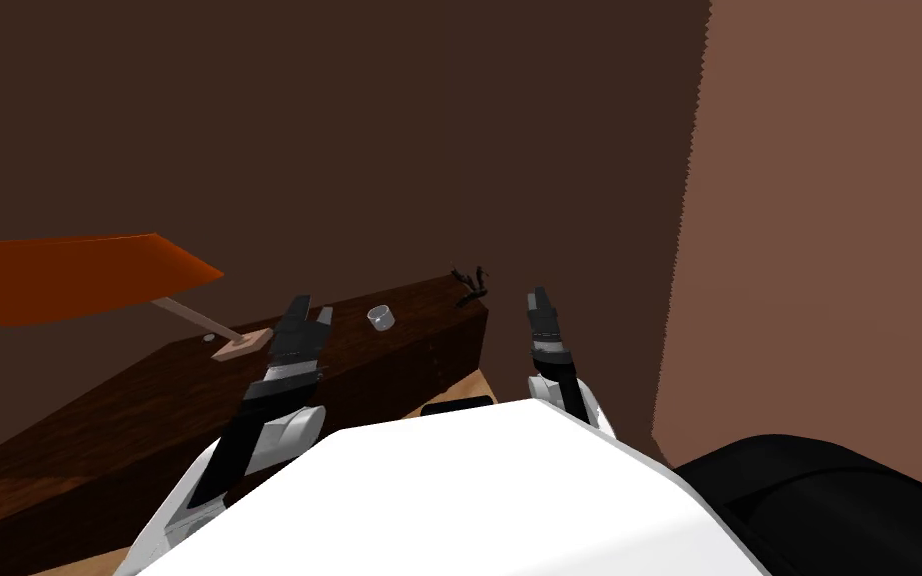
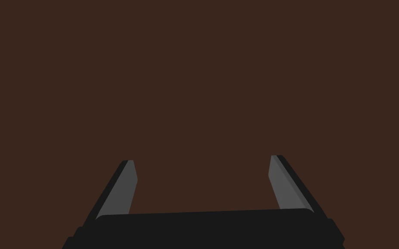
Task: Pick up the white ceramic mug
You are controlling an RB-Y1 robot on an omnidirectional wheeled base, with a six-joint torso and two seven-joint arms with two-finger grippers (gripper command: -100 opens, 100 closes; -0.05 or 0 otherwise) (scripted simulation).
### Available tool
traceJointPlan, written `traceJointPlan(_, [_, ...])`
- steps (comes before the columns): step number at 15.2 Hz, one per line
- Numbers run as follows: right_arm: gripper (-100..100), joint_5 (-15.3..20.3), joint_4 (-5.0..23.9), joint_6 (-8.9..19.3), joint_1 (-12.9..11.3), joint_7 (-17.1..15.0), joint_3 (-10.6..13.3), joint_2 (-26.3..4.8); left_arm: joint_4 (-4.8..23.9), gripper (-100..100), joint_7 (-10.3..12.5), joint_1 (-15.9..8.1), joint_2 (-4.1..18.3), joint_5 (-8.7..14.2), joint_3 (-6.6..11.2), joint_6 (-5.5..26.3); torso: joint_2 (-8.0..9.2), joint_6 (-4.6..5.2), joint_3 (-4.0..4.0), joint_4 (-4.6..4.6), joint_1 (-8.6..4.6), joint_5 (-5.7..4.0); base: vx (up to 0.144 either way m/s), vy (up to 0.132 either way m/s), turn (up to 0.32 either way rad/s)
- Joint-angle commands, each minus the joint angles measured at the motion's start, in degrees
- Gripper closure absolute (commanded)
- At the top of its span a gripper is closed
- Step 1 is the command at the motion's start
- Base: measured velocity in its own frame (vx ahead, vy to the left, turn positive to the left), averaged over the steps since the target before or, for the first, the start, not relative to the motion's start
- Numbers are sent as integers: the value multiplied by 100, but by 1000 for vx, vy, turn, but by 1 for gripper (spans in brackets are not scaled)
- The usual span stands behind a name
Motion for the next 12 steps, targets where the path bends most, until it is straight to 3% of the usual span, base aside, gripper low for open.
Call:
traceJointPlan(1, [0,0,0,0,0,0,0,0,140,-100,1,165,286,286,223,286,0,0,0,0,0,0,-57,16,-246])
traceJointPlan(3, [0,0,0,0,0,0,0,0,140,-100,1,165,363,291,223,300,-2,0,-1,0,-1,0,-44,15,-113])
traceJointPlan(4, [0,0,0,0,1,0,0,0,265,-100,12,256,588,532,417,555,-7,-2,-4,-1,-2,0,-28,5,-154])
traceJointPlan(5, [0,0,0,0,0,0,0,0,265,-100,12,256,628,532,417,555,-12,2,-7,-3,-2,0,-29,7,-186])
traceJointPlan(6, [0,0,0,0,0,0,0,0,397,-100,26,351,814,744,618,789,-14,1,-8,-3,-3,0,-42,9,-269])
traceJointPlan(8, [0,0,0,0,0,0,0,0,397,-100,26,351,895,787,618,826,-11,1,-7,-3,-1,0,-39,13,-140])
traceJointPlan(9, [0,0,0,0,1,0,-1,0,538,-100,42,450,1103,1009,821,1041,-13,-2,-7,-3,-1,0,-27,7,-182])
traceJointPlan(10, [0,0,0,0,0,0,0,0,538,-100,42,450,1163,1055,821,1113,-15,2,-9,-3,-2,-1,-28,7,-207])
traceJointPlan(11, [0,0,0,0,0,0,0,0,684,-100,61,552,1316,1221,1024,1281,-16,1,-9,-4,-3,0,-29,3,-262])
traceJointPlan(12, [0,0,0,0,0,0,0,0,684,-100,61,552,1431,1334,1027,1407,-17,3,-10,-4,-3,-1,-28,4,-242])
